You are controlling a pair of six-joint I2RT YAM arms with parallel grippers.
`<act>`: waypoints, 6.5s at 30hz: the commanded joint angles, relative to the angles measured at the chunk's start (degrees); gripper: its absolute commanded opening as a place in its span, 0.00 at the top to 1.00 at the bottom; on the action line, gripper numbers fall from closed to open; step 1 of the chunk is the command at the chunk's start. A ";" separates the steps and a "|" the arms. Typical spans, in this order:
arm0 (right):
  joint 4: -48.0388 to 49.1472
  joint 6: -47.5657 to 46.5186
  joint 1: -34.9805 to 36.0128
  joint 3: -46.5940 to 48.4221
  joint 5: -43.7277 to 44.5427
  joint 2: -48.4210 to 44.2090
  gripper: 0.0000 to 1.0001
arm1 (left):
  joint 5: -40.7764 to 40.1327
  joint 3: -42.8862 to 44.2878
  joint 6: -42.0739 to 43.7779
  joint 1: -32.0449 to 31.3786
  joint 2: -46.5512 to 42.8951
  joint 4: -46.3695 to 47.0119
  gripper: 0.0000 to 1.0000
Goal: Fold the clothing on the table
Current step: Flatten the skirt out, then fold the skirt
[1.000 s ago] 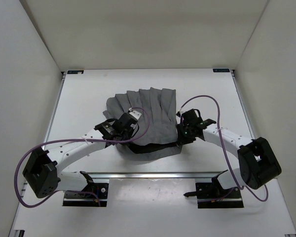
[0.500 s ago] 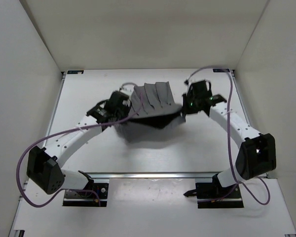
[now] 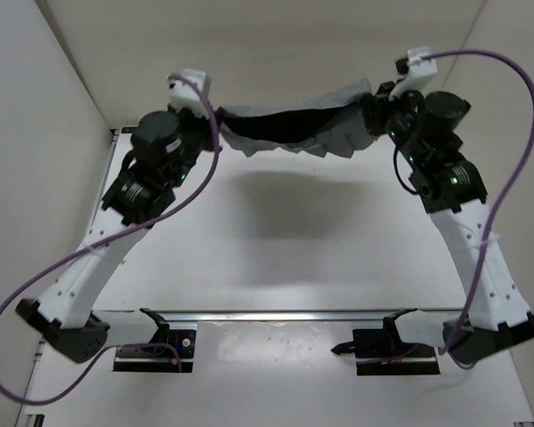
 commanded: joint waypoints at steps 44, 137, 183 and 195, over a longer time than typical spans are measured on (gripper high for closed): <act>-10.25 0.70 -6.51 4.99 -6.57 5.42 1.00 | -0.29 -13.22 -3.44 3.55 -6.93 0.55 1.00; -4.10 9.39 -10.81 -26.17 -21.58 17.21 1.00 | 10.96 -23.19 -7.31 10.41 14.71 -12.45 1.00; -0.32 9.23 -13.99 -29.62 -24.76 13.46 0.28 | 11.55 -14.13 -11.88 16.72 19.19 -8.95 0.36; -0.67 6.67 -7.55 -38.06 -18.42 16.71 0.28 | 21.58 -36.64 -16.37 13.29 13.71 6.86 0.26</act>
